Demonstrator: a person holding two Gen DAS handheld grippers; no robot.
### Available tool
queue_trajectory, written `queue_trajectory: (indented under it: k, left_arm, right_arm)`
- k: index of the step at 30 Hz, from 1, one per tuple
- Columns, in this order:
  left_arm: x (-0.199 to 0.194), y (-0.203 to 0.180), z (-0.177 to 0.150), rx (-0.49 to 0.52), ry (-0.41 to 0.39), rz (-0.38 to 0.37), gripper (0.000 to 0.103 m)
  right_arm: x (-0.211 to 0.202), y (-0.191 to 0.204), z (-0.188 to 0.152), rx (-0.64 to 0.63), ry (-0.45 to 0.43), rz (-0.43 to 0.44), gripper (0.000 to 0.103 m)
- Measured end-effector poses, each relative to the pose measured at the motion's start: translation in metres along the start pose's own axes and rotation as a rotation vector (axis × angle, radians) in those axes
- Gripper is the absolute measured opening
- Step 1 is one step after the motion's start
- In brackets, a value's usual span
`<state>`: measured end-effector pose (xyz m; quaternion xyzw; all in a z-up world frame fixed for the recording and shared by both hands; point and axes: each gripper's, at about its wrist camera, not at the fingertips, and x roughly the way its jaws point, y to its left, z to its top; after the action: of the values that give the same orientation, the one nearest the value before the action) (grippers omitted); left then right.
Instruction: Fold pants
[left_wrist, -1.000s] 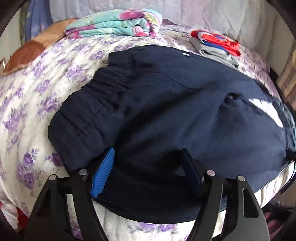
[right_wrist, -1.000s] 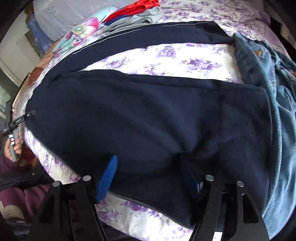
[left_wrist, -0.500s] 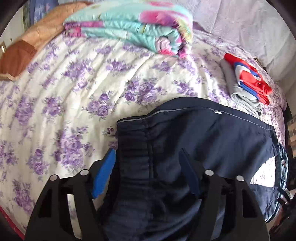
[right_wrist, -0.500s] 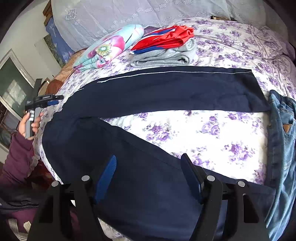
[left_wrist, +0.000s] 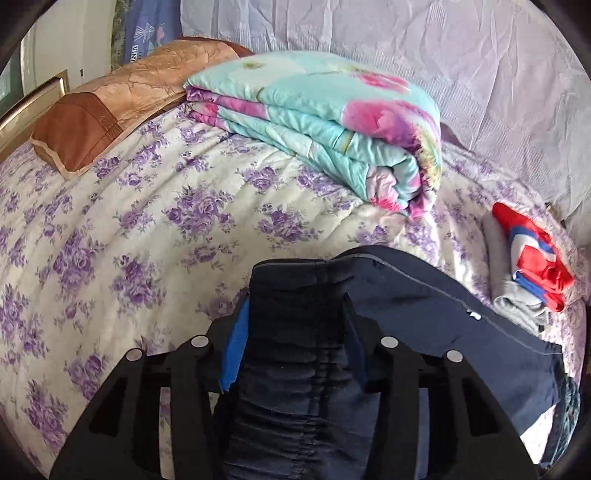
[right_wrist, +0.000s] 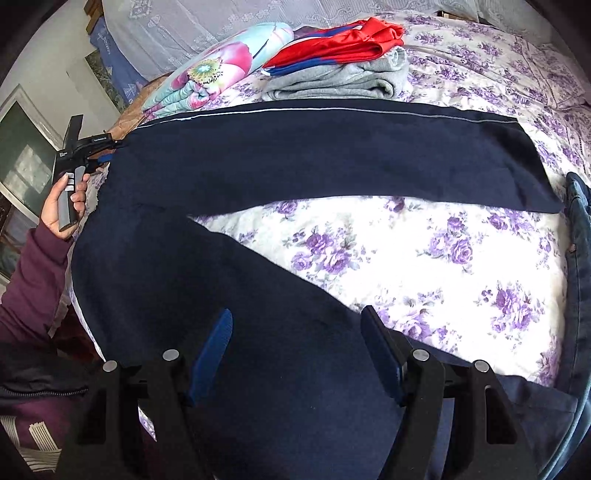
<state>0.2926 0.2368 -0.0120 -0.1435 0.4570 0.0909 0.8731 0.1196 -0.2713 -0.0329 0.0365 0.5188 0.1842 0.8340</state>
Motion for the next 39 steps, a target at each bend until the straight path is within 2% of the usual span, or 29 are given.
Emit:
queue_trajectory:
  k: [3, 6, 7, 11, 13, 15, 17, 19, 21, 24, 25, 27, 28, 30, 34, 36, 39]
  left_arm:
    - [0.055, 0.003, -0.01, 0.034, 0.18, 0.026, 0.049]
    - [0.053, 0.002, -0.011, 0.034, 0.165, 0.017, 0.057]
    - [0.049, 0.001, -0.01, 0.033, 0.166, 0.005, 0.066]
    - [0.028, -0.004, 0.001, 0.047, 0.146, -0.02, 0.073]
    - [0.026, -0.011, 0.004, 0.06, 0.149, -0.024, 0.082]
    - [0.035, -0.02, 0.003, 0.09, 0.166, 0.009, 0.085]
    - [0.054, -0.023, -0.004, 0.097, 0.207, 0.048, 0.085]
    - [0.074, -0.019, -0.01, 0.086, 0.234, 0.053, 0.085]
    - [0.075, -0.017, -0.012, 0.076, 0.196, 0.044, 0.084]
    - [0.073, -0.019, -0.011, 0.085, 0.178, 0.053, 0.075]
    - [0.071, -0.018, -0.01, 0.077, 0.174, 0.047, 0.068]
    - [0.067, -0.014, -0.005, 0.05, 0.172, 0.007, 0.057]
    - [0.064, -0.011, -0.001, 0.031, 0.173, -0.025, 0.052]
    - [0.053, -0.008, 0.004, 0.01, 0.163, -0.059, 0.051]
    - [0.017, -0.005, 0.005, 0.005, 0.096, -0.121, 0.05]
    - [-0.01, 0.0, 0.0, 0.002, 0.061, -0.169, 0.05]
    - [-0.056, 0.006, -0.017, 0.025, 0.008, -0.226, 0.051]
  right_arm:
    - [0.007, -0.002, 0.016, -0.005, -0.008, -0.006, 0.072]
    - [0.012, 0.001, 0.042, -0.029, -0.021, -0.035, 0.073]
    - [0.012, 0.004, 0.054, -0.05, -0.03, -0.045, 0.072]
    - [0.023, 0.027, 0.114, -0.173, -0.061, -0.066, 0.073]
    - [0.04, 0.042, 0.146, -0.257, -0.052, -0.089, 0.073]
    - [0.066, 0.053, 0.176, -0.32, -0.037, -0.109, 0.079]
    - [0.097, 0.059, 0.2, -0.354, -0.006, -0.137, 0.08]
    - [0.13, 0.062, 0.222, -0.374, 0.028, -0.181, 0.08]
    - [0.16, 0.058, 0.239, -0.372, 0.076, -0.208, 0.08]
    - [0.197, 0.054, 0.249, -0.384, 0.131, -0.239, 0.08]
    - [0.202, 0.054, 0.249, -0.397, 0.128, -0.234, 0.075]
    - [0.195, 0.056, 0.252, -0.398, 0.122, -0.16, 0.02]
    - [0.186, 0.058, 0.254, -0.396, 0.111, -0.153, 0.009]
    - [0.158, 0.067, 0.253, -0.432, 0.042, -0.153, 0.007]
    - [0.085, 0.083, 0.232, -0.441, -0.094, -0.104, 0.007]
    - [0.043, 0.094, 0.207, -0.471, -0.162, -0.079, 0.007]
    - [-0.016, 0.112, 0.153, -0.562, -0.261, -0.079, 0.007]
